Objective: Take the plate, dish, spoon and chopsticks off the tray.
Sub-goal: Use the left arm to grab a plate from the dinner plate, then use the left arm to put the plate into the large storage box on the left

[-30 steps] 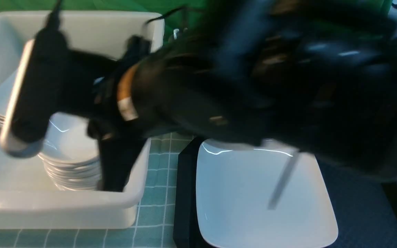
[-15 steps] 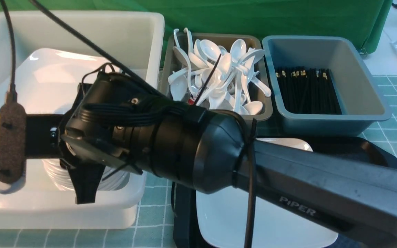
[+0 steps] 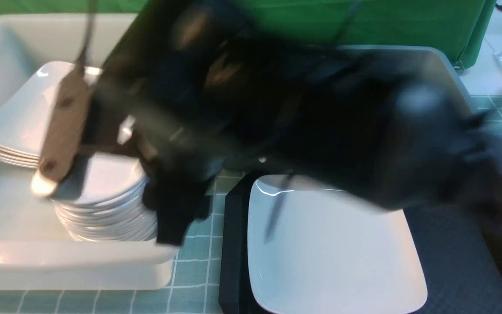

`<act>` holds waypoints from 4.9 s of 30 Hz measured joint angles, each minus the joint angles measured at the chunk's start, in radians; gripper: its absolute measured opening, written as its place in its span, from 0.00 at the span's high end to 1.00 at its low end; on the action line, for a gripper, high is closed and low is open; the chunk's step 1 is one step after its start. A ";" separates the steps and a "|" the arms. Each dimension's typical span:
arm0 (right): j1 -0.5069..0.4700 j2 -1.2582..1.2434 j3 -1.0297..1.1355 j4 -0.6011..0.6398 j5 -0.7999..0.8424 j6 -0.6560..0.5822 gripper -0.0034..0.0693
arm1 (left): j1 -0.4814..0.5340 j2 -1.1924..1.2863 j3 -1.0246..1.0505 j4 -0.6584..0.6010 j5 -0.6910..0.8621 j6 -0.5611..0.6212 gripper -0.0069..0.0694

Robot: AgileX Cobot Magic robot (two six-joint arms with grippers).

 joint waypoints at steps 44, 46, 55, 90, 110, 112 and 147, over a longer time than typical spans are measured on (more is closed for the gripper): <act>-0.051 -1.331 1.166 0.020 -0.078 0.757 0.90 | -0.517 1.388 -0.002 0.337 -0.670 0.711 0.32; -0.051 -1.331 1.166 0.022 -0.078 0.757 0.89 | -0.517 1.406 -0.002 0.367 -0.698 0.708 0.34; -0.051 -1.331 1.166 0.052 -0.079 0.757 0.87 | -0.517 1.470 -0.007 0.432 -0.768 0.700 0.42; -0.051 -1.331 1.167 0.065 -0.078 0.757 0.85 | -0.589 1.265 -0.017 0.315 -0.676 0.536 0.85; -0.051 -1.331 1.116 -0.076 -0.080 0.838 0.83 | -0.718 0.922 0.000 0.267 -0.556 0.512 0.87; -0.051 -1.331 1.107 -0.099 -0.090 0.860 0.83 | -0.718 0.884 0.001 0.267 -0.576 0.507 0.87; -0.051 -1.106 0.988 -0.203 -0.684 0.859 0.92 | 0.183 0.904 -0.148 0.573 -0.582 0.380 0.87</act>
